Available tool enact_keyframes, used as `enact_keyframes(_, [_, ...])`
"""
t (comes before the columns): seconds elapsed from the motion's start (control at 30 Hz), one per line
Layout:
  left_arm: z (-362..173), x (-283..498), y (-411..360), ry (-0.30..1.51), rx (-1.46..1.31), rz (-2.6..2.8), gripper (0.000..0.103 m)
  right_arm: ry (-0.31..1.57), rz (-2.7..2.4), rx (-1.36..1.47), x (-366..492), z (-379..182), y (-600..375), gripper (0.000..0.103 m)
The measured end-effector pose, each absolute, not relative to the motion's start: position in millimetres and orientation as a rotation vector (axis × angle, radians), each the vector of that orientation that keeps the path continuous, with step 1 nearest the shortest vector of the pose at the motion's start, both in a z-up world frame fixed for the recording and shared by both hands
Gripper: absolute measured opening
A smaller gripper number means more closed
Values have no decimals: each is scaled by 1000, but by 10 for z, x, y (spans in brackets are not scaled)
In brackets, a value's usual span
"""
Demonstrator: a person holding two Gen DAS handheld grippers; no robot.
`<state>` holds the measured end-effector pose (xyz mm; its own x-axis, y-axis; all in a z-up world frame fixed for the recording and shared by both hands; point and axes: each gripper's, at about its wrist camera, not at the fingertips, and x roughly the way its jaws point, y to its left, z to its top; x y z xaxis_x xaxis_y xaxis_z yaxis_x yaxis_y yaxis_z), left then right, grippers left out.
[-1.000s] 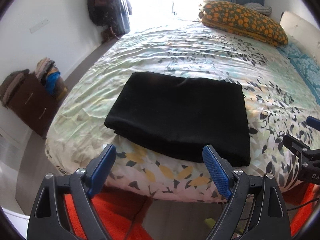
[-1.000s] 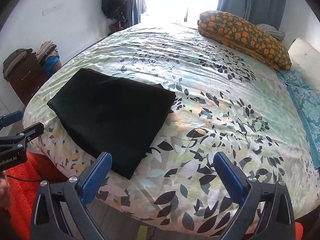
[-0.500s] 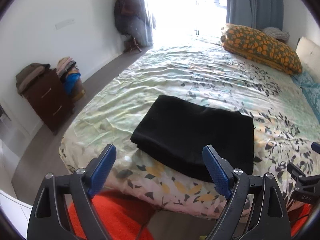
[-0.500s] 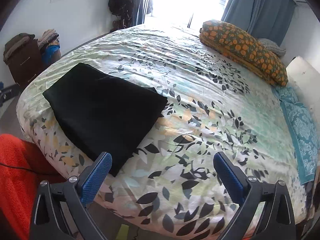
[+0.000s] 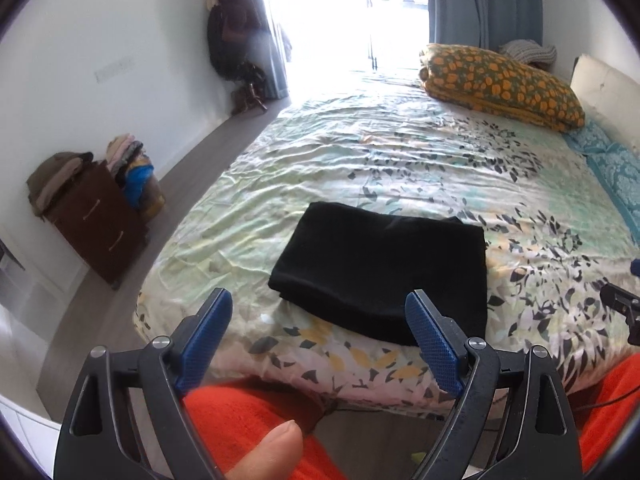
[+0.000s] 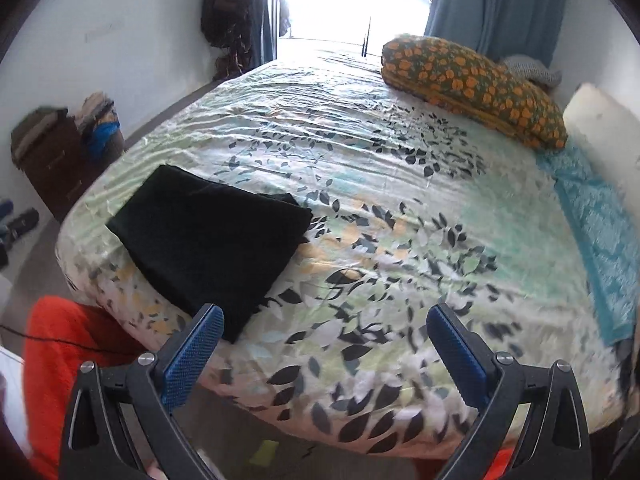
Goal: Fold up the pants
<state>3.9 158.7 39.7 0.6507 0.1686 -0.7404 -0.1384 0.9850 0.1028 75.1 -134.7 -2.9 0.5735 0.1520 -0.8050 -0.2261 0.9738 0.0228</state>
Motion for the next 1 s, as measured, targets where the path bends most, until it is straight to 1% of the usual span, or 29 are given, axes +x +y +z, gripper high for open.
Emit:
enact_keyframes(0.07, [352,10,1543,861,28,169,90,947,221,10,630,-50,-1323,101])
enact_keyframes(0.17, [330,-24,1490,819,68,178,90,984,262,66,483,-123,-1182,101])
enact_keyframes(0.27, [327,-23,1479,812,111,189,90,973,292,6,416,-70,-1024,101])
enact_keyframes(0.33, [352,-48,1513,827,74,176,90,942,295,-3,400,42,-986,101])
enact_keyframes(0.47, [361,-52,1591,929,-29,133,90,937,294,11,394,197,-927,101])
enact_keyframes(0.63, [333,-109,1639,972,34,219,90,982,327,44,291,152,-809,101])
enact_keyframes(1.0, [326,-139,1786,965,-25,234,90,998,313,-6,254,49,-703,101])
